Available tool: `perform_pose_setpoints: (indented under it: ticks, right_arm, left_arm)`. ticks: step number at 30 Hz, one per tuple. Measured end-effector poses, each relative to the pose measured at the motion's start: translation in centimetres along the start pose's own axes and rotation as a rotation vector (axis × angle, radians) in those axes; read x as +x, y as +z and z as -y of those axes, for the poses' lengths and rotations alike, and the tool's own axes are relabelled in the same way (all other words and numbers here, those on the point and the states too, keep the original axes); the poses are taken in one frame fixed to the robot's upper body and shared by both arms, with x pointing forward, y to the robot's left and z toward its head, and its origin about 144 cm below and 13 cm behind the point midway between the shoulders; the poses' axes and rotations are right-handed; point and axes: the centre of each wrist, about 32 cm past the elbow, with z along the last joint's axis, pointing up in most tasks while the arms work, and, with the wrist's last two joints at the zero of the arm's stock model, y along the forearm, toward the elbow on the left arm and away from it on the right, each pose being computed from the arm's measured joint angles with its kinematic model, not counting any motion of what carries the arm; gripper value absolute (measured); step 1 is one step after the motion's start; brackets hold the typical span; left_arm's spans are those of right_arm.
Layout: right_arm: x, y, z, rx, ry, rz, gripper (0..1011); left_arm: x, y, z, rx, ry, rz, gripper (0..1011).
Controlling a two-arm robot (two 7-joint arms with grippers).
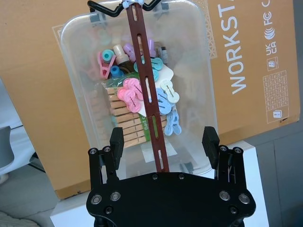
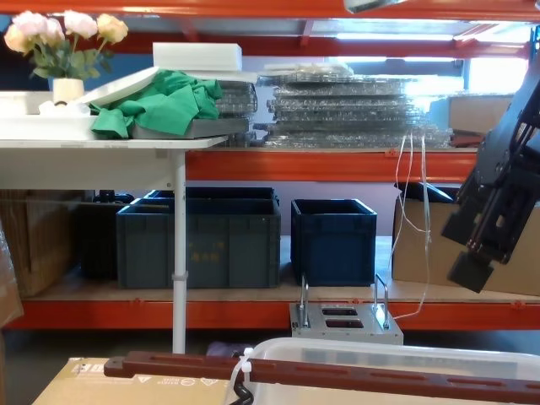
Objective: Use one hand to grasp the basket and place it at the designated location.
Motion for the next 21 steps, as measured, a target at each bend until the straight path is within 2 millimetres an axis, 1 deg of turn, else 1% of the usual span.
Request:
perform_pose_setpoints:
  ticks: [21]
  right_arm:
    - [0.05, -0.03, -0.26, 0.003, 0.005, 0.001, 1001]
  left_arm:
    - [0.00, 0.00, 0.00, 0.000, 0.000, 0.000, 0]
